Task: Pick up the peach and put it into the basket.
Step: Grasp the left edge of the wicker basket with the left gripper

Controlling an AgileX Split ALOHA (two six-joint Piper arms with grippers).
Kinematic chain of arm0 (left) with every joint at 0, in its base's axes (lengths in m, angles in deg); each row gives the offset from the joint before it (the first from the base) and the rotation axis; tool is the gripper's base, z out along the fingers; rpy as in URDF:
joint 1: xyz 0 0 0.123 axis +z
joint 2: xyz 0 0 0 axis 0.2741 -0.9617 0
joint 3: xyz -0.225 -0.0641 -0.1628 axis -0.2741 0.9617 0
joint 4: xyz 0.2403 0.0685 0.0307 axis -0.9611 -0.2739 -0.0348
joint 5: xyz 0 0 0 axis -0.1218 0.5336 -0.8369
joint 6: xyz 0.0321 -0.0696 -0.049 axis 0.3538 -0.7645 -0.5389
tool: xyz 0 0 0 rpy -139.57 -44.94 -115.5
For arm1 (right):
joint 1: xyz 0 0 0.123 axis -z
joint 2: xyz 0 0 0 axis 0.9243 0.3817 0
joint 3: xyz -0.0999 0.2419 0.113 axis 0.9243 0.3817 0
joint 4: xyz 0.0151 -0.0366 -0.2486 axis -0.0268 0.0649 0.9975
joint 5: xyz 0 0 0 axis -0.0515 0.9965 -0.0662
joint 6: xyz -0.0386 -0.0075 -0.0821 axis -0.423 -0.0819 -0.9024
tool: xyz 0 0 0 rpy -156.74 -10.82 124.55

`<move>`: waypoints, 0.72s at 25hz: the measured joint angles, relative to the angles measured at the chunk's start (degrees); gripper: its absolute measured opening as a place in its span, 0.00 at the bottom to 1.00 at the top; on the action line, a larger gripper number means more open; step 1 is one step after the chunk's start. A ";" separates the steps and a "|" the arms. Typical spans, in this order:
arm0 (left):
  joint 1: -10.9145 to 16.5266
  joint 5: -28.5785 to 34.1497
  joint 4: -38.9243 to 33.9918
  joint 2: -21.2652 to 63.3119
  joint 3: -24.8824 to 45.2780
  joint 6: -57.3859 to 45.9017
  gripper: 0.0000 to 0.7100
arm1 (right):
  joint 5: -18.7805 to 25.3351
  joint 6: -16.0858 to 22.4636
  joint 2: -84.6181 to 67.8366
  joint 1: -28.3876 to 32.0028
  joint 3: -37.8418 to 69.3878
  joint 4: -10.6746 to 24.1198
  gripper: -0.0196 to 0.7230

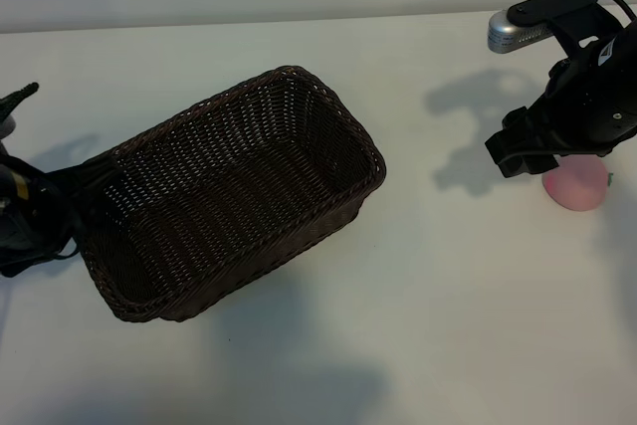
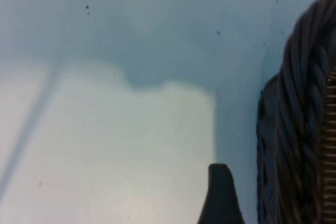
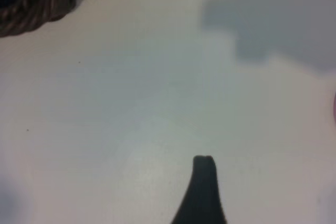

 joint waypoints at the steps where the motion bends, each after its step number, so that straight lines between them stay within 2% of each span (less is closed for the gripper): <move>1: 0.00 -0.79 0.26 -0.72 0.00 0.13 0.75 | 0.00 0.00 0.00 0.00 0.00 0.00 0.83; 13: 0.00 -7.58 2.31 -11.10 0.00 1.75 0.75 | 0.00 0.06 0.00 0.00 0.00 -0.19 0.83; 18: 0.00 -9.41 6.34 -13.53 0.00 4.30 0.74 | 0.00 0.06 0.00 0.00 0.00 -0.23 0.83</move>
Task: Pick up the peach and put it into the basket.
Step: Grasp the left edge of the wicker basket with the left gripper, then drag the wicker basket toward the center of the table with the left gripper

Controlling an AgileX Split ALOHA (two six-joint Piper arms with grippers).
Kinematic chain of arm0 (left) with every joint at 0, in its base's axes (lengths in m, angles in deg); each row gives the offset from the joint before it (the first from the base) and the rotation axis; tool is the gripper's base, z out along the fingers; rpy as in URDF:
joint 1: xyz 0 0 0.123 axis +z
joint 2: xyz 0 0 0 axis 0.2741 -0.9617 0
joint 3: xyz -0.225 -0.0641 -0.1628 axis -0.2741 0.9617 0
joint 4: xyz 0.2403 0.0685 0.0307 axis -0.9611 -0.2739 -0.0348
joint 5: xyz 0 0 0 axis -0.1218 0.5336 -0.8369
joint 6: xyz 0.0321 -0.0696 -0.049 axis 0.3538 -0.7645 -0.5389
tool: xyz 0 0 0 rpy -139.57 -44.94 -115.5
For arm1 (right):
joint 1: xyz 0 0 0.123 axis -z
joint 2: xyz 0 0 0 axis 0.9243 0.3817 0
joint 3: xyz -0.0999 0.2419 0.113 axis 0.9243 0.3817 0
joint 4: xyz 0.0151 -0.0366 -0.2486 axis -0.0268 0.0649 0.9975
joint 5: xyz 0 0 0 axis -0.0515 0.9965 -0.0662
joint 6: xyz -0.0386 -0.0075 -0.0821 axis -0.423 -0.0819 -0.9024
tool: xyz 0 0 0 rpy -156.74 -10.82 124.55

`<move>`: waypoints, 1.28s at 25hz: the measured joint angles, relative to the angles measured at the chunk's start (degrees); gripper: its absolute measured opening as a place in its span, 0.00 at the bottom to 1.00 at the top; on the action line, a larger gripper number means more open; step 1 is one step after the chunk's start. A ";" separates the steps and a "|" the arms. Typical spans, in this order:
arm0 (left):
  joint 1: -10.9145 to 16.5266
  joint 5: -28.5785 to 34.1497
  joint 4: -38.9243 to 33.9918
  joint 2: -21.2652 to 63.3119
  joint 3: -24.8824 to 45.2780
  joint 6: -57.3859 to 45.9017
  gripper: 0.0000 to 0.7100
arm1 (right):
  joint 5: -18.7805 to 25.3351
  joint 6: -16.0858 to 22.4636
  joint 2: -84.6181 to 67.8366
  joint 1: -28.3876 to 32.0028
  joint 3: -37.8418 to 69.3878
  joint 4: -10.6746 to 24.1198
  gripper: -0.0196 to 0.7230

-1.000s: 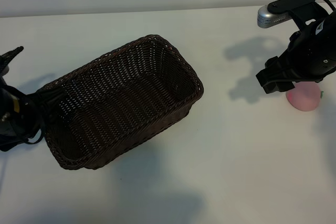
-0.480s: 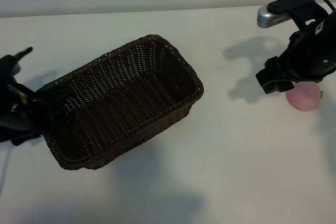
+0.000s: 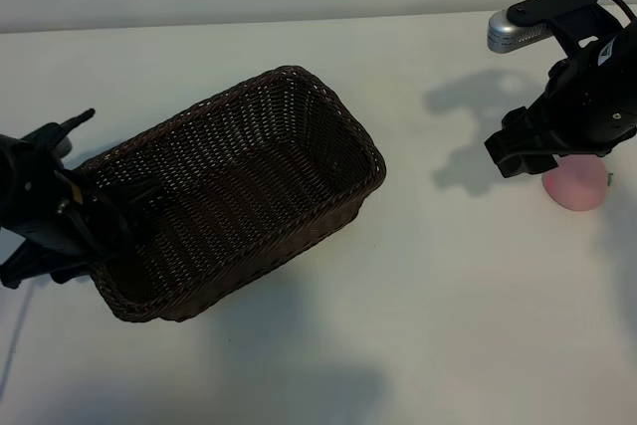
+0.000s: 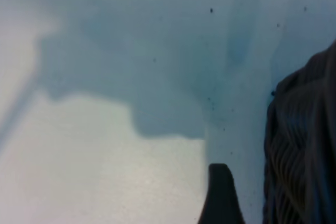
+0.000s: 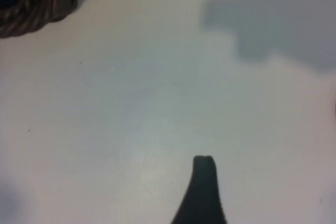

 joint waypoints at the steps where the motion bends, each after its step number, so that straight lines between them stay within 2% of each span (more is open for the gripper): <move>1: 0.00 -0.41 0.89 0.00 0.00 0.57 0.73 | 0.00 0.00 0.00 0.00 0.00 0.00 0.83; 4: 0.00 -0.64 1.92 0.00 0.00 1.07 0.65 | 0.00 -0.06 0.00 0.00 0.00 0.00 0.83; 10: 0.00 -0.79 2.55 0.00 0.00 1.64 0.30 | 0.02 -0.06 0.00 0.00 0.00 0.00 0.83; 11: 0.00 -1.06 2.71 0.00 0.00 1.91 0.27 | 0.02 -0.06 0.00 0.00 0.00 0.00 0.83; 20: 0.00 -2.21 4.69 0.06 0.00 5.22 0.26 | 0.02 0.00 0.00 0.00 0.00 0.00 0.83; 28: 0.00 -3.42 18.58 0.41 0.00 19.17 0.23 | 0.02 0.00 0.00 0.00 0.00 0.00 0.83; 32: 0.00 -3.19 21.78 2.50 0.01 25.04 0.23 | 0.02 -0.06 0.00 0.00 0.00 0.00 0.83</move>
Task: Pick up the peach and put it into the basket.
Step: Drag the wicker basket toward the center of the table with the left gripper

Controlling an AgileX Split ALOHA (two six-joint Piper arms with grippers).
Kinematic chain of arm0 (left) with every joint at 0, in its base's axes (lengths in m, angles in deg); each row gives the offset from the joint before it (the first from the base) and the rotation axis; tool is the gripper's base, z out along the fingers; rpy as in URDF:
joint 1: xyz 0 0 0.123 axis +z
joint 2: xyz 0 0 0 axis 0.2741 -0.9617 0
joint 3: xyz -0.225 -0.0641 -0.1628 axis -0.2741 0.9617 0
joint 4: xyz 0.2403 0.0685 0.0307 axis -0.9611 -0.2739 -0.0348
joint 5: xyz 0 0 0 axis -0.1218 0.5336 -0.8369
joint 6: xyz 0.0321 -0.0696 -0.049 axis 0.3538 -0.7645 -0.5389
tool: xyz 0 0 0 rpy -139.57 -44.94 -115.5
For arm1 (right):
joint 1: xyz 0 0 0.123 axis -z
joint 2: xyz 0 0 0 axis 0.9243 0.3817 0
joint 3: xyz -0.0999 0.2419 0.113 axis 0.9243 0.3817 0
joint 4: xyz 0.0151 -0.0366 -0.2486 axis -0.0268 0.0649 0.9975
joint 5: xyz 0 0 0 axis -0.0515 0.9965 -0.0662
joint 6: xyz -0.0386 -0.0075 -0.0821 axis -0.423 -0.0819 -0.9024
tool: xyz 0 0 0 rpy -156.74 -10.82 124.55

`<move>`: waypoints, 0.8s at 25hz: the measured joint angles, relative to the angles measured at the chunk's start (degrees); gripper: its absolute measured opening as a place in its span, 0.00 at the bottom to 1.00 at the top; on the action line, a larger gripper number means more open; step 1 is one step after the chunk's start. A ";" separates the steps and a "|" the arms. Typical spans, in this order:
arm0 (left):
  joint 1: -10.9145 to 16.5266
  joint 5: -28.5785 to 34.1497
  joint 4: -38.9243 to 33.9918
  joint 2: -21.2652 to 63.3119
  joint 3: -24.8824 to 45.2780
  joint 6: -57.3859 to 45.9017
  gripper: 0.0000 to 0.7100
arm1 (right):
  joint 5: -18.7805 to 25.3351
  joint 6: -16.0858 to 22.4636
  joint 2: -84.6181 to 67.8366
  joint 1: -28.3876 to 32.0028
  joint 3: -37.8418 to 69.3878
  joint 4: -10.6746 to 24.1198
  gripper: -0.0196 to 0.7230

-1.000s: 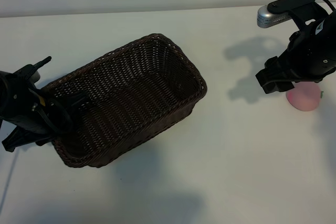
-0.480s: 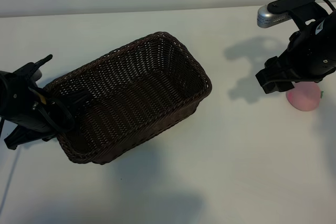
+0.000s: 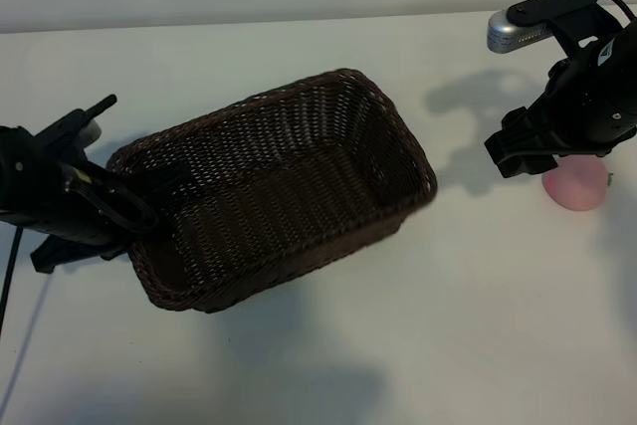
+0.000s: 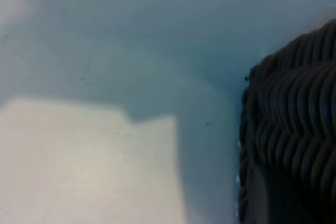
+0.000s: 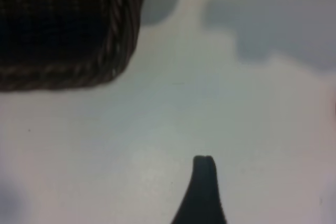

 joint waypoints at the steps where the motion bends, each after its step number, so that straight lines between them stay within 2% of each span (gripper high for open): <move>1: 0.00 0.29 0.00 0.54 0.05 0.71 0.23 | 0.05 0.00 0.00 0.00 0.00 0.00 0.83; 13: 0.00 1.37 0.13 5.70 0.21 1.90 0.23 | 0.12 0.10 0.00 0.00 0.00 -0.06 0.83; 17: 0.00 4.25 0.06 5.60 -3.05 4.49 0.23 | 0.18 0.10 0.00 0.00 0.00 -0.06 0.83; 20: 0.00 8.11 -0.19 4.82 -8.32 7.31 0.23 | 0.18 0.10 0.00 0.00 0.00 -0.12 0.83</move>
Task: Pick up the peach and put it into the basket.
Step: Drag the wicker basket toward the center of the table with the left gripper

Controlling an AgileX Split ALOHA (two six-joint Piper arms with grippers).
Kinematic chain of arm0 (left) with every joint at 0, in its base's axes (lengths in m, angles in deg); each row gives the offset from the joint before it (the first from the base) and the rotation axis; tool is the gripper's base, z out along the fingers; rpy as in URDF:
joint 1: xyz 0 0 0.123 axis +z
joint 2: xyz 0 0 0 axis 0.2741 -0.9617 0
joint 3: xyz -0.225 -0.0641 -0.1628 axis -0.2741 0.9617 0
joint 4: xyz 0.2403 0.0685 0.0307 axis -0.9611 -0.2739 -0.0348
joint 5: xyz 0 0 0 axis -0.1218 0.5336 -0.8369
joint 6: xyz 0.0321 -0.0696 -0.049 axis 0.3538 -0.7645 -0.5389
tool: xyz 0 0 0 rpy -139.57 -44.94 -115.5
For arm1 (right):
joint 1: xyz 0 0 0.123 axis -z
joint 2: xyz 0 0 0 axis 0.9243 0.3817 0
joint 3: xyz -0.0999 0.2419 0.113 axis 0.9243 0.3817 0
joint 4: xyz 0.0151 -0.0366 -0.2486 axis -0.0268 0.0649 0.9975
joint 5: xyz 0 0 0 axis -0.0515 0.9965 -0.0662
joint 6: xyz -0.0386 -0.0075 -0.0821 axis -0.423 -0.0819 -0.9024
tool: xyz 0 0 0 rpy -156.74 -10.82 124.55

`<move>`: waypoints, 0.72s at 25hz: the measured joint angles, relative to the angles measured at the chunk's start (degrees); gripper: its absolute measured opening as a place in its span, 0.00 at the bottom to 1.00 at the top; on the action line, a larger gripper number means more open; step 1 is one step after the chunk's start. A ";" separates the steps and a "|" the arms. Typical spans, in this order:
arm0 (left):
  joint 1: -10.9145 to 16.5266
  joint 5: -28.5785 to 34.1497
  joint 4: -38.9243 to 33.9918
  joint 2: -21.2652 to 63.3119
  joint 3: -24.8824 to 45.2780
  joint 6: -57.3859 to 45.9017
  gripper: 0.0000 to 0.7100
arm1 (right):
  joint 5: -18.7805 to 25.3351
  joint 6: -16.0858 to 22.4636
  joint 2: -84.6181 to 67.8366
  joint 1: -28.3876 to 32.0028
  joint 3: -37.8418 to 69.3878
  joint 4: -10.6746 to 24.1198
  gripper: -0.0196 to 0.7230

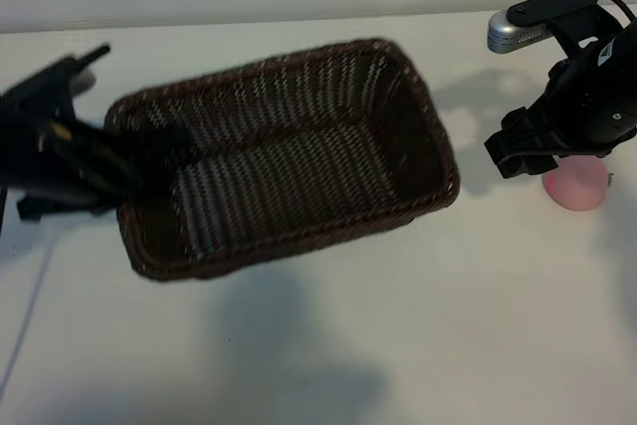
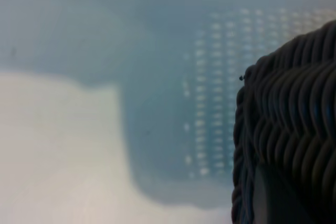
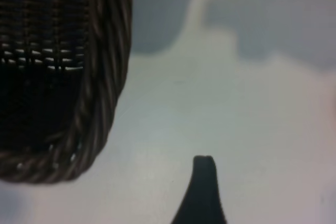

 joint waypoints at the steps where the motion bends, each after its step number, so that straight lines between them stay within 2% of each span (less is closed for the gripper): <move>1: 0.00 1.15 -0.46 -0.62 -2.28 0.75 0.23 | 0.00 0.00 0.00 0.00 0.00 0.00 0.83; 6: 2.06 9.93 -3.10 -4.93 -13.22 4.62 0.23 | 0.17 -0.07 0.00 0.00 0.00 -0.04 0.83; 9: 2.28 12.74 -3.68 -7.81 -17.85 7.15 0.23 | 0.23 -0.01 0.00 0.00 0.00 -0.06 0.83; 18: 2.09 12.43 -0.60 -17.81 -24.44 10.39 0.23 | 0.28 -0.01 0.00 0.00 0.00 -0.06 0.83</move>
